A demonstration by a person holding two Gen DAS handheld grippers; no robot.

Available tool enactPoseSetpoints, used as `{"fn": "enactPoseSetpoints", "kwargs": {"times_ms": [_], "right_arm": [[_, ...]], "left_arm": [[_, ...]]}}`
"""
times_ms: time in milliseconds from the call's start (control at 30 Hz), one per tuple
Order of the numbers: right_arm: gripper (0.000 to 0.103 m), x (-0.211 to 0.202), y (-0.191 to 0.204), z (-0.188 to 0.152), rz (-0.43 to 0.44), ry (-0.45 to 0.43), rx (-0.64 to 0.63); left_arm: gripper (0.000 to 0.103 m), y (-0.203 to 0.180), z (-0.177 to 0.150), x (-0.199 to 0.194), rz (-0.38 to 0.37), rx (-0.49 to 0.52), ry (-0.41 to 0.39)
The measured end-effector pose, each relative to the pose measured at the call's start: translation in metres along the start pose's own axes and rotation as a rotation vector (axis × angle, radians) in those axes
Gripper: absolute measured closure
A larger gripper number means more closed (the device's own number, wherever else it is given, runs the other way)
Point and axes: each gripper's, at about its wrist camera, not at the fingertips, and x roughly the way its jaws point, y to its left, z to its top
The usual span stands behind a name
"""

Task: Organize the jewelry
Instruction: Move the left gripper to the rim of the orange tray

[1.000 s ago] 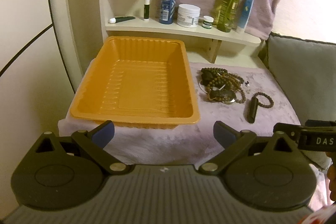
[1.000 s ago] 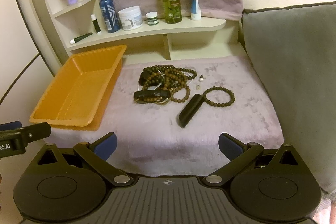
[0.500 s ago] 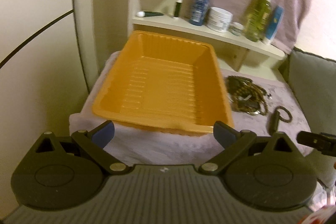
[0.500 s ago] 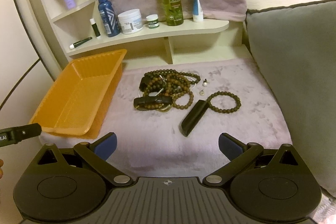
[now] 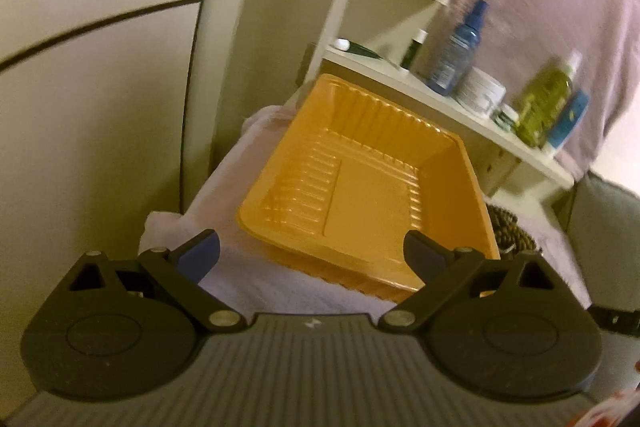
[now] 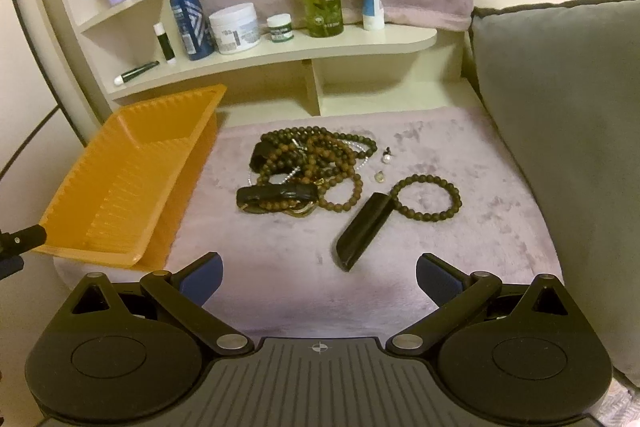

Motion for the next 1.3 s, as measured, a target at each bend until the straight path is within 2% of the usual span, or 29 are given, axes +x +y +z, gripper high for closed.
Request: {"fn": "enactPoseSetpoints", "kwargs": {"times_ms": [133, 667, 1200, 1300], "right_arm": [[0.000, 0.008, -0.002, 0.002, -0.010, 0.006, 0.007], [0.000, 0.036, -0.012, 0.004, -0.056, 0.045, 0.032], [0.000, 0.046, -0.018, 0.005, -0.073, 0.058, 0.048], [0.000, 0.047, -0.022, 0.005, -0.080, 0.057, 0.054]], "left_arm": [[0.006, 0.012, -0.002, 0.010, -0.011, -0.052, -0.026], [0.009, 0.017, 0.002, 0.043, -0.067, -0.168, -0.101], [0.021, 0.006, 0.003, 0.060, -0.066, -0.148, -0.143], [0.026, 0.003, 0.003, 0.060, -0.059, -0.138, -0.153]]}}
